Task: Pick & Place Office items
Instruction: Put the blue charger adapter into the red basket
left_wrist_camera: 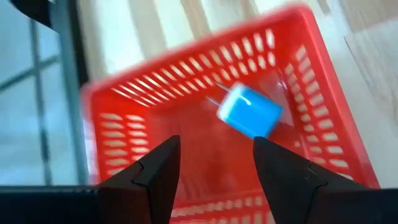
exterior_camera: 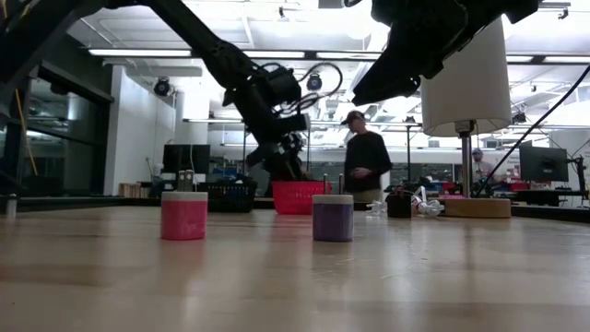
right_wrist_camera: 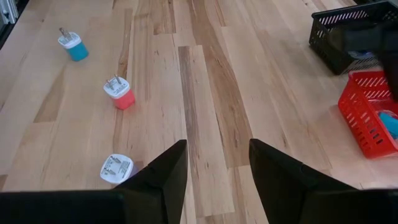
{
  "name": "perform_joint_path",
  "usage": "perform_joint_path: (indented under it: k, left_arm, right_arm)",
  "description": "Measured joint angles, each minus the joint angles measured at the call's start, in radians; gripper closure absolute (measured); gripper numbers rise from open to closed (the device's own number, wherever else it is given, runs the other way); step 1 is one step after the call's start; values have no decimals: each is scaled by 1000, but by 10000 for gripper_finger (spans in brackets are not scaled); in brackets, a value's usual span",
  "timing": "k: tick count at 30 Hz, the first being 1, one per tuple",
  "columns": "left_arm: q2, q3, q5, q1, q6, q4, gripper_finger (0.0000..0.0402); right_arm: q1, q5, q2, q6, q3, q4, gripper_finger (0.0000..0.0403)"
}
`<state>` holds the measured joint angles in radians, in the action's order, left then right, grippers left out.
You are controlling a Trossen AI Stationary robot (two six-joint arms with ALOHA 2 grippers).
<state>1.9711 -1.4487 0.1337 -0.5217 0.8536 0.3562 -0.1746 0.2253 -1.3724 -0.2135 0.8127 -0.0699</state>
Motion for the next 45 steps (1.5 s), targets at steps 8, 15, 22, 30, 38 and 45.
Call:
perform_joint_path:
  k: [8,15,22,30,38,45]
  left_arm:
    - [-59,-31,-6,11,3,24,208]
    - [-136,-32,-9,25,-80,149,208]
    - [-209,-32,-9,59,-236,353,209]
    - [-269,-32,-32,141,-425,488,209]
    - [-337,-26,-196,311,-662,596,209]
    - [-360,-19,-323,461,-1011,714,209]
  right_arm:
    - [0,0,0,0,0,0,243]
    - [0,0,0,0,0,0,243]
    - [0,0,0,0,0,0,243]
    - [0,0,0,0,0,0,243]
    - [0,0,0,0,0,0,243]
    - [0,0,0,0,0,0,243]
